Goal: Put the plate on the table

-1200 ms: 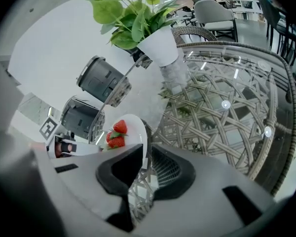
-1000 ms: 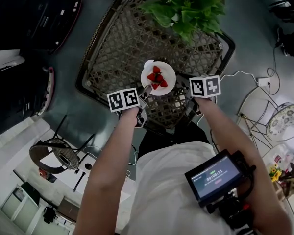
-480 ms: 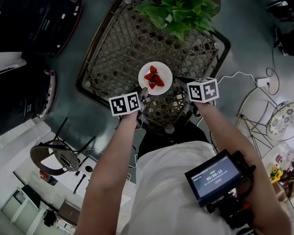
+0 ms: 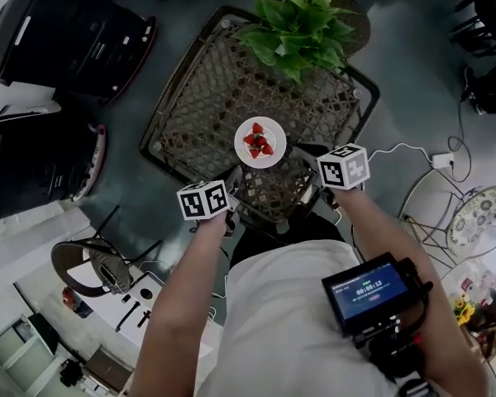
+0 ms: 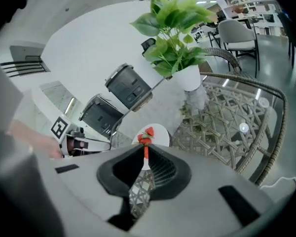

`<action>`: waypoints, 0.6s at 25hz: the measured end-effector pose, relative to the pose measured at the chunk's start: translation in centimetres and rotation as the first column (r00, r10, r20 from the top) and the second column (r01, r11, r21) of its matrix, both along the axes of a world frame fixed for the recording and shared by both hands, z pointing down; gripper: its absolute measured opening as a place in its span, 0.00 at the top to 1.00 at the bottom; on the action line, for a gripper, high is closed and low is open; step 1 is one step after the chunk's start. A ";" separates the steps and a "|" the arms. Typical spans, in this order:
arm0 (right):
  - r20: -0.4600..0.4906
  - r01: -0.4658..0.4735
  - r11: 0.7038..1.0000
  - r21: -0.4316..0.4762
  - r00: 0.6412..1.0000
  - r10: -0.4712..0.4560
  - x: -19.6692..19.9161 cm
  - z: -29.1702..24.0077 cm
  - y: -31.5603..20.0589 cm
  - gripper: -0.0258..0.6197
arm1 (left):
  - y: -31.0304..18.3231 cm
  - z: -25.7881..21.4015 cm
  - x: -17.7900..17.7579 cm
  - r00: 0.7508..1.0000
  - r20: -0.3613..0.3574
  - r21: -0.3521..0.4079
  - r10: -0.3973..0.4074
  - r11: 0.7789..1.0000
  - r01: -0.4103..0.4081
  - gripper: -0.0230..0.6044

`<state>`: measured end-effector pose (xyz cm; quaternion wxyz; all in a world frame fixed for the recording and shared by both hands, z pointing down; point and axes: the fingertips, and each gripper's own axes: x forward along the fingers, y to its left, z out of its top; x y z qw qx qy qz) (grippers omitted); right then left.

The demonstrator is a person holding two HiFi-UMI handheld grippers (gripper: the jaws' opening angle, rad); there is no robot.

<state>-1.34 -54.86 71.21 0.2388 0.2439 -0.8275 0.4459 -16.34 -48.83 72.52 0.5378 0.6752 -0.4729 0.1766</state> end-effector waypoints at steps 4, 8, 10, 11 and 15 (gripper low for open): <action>0.035 0.012 0.998 0.065 0.999 -0.014 1.2 -2.9 0.5 0.95 | 1.1 -2.7 1.6 0.999 -0.036 0.067 0.021 0.998 -0.019 0.96; 0.089 0.028 0.996 0.090 0.995 -0.036 1.9 -5.6 1.4 0.95 | 2.0 -6.2 3.0 0.995 -0.095 0.164 0.019 0.986 -0.003 0.96; 0.121 0.035 0.994 0.103 0.992 -0.047 2.1 -6.9 1.9 0.96 | 2.5 -7.9 3.4 0.993 -0.119 0.216 0.019 0.976 0.007 0.96; 0.135 0.043 0.993 0.114 0.989 -0.058 2.0 -7.6 2.2 0.96 | 2.7 -8.7 3.6 0.992 -0.126 0.244 0.023 0.970 0.008 0.96; 0.156 0.099 0.981 0.169 0.980 -0.126 1.8 -10.1 3.7 0.96 | 3.7 -11.5 4.5 0.993 -0.096 0.344 0.067 0.938 -0.030 0.96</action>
